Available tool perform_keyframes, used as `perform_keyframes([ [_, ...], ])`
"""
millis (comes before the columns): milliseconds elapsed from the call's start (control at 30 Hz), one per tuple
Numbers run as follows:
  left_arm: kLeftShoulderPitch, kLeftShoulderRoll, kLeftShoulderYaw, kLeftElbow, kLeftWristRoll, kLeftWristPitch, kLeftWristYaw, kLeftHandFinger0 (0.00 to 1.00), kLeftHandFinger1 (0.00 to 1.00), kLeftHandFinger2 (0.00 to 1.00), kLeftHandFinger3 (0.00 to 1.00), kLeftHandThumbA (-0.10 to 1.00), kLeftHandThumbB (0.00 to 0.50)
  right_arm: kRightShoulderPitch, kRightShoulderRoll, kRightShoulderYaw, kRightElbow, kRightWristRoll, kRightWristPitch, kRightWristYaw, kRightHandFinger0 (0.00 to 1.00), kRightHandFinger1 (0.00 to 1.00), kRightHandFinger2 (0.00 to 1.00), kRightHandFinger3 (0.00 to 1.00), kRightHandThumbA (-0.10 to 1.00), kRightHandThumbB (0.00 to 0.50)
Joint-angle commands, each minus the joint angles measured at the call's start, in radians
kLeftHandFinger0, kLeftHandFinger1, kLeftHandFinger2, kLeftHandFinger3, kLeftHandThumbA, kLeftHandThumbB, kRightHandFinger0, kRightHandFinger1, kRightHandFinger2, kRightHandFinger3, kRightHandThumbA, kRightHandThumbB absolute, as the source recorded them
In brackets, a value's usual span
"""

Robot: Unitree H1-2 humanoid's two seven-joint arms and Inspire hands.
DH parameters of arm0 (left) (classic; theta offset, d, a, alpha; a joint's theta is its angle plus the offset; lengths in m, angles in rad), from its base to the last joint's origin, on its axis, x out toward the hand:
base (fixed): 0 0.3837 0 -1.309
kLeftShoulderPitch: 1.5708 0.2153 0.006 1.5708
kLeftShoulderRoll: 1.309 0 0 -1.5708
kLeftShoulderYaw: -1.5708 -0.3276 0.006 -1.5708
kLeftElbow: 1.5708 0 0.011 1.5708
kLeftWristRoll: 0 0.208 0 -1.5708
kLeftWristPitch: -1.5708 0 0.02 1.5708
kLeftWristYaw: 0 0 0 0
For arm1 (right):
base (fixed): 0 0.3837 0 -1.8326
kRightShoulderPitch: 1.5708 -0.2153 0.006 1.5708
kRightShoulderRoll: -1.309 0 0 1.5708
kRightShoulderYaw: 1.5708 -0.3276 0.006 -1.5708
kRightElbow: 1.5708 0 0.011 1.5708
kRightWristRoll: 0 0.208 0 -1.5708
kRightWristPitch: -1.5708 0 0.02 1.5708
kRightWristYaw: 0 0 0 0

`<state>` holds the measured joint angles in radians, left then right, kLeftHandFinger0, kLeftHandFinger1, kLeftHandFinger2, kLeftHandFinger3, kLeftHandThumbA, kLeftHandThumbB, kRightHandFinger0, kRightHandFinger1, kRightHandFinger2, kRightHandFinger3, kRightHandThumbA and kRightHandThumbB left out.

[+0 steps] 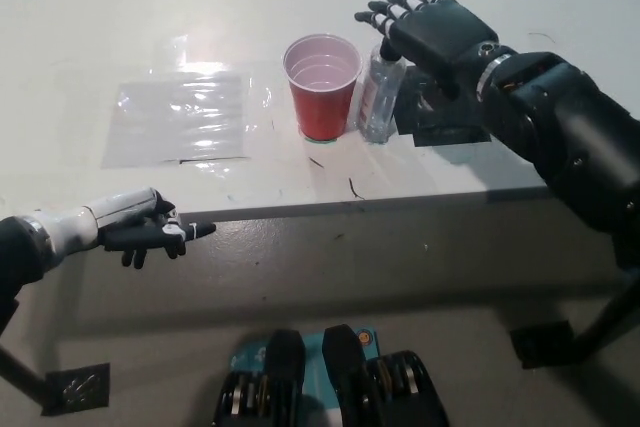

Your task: The robot uses its right hand to press the hand soap kept in the middle of the table to get liquid hand soap out

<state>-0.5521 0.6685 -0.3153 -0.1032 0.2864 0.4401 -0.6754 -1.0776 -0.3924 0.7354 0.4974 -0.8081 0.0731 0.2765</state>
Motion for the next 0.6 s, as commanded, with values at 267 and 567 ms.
perform_keyframes([
  [267,-0.056,0.038,0.006,-0.018,0.026,0.01,-0.025,0.3,0.26,0.45,0.61,0.82,0.307,-0.026,0.012,-0.032,-0.033,-0.067,-0.016,0.04,1.0,1.0,1.0,1.0,1.0,0.441],
  [567,-0.057,0.027,0.023,-0.018,0.008,0.03,-0.045,0.29,0.26,0.47,0.62,0.8,0.312,0.007,0.059,-0.071,-0.033,-0.057,-0.04,-0.014,1.0,1.0,1.0,1.0,1.0,0.467],
])
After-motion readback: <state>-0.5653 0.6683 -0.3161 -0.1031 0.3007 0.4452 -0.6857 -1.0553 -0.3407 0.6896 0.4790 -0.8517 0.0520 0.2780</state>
